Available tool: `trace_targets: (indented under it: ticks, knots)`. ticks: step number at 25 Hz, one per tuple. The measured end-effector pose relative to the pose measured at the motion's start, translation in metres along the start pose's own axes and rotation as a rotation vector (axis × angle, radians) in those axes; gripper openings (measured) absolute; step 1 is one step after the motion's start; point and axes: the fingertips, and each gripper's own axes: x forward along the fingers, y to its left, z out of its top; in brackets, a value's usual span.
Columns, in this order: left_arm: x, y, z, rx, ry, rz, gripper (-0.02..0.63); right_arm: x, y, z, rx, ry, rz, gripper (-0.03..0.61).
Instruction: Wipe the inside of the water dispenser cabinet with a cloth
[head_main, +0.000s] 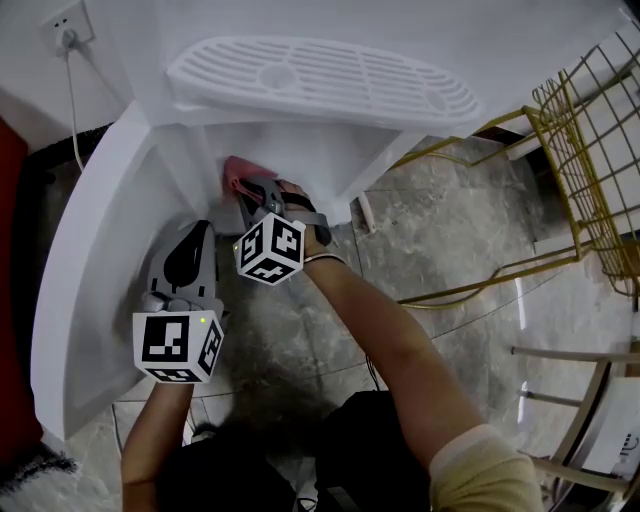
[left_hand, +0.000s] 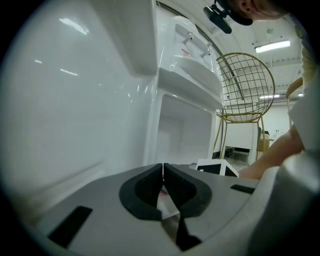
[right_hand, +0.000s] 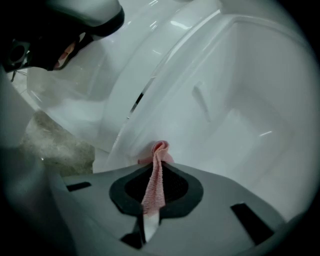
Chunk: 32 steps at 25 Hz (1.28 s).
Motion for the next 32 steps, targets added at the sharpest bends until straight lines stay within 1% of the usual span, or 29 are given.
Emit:
trace_targets:
  ticks: [4, 10, 18, 22, 32]
  knots:
    - [-0.001, 0.002, 0.0, -0.01, -0.002, 0.004, 0.017, 0.001, -0.012, -0.015, 0.06, 0.052, -0.017, 0.026]
    - [0.0, 0.003, -0.001, -0.02, 0.002, 0.008, 0.017, -0.008, -0.033, -0.043, 0.151, 0.115, -0.066, 0.026]
    - [0.003, -0.001, -0.002, -0.012, 0.009, 0.006, 0.017, -0.027, -0.054, -0.088, 0.22, 0.234, -0.164, 0.026]
    - [0.004, -0.005, -0.004, -0.005, 0.015, 0.003, 0.017, -0.037, -0.058, -0.103, 0.225, 0.29, -0.203, 0.026]
    - [0.001, -0.002, -0.004, 0.005, 0.021, 0.015, 0.017, -0.055, -0.054, -0.122, 0.254, 0.331, -0.192, 0.026]
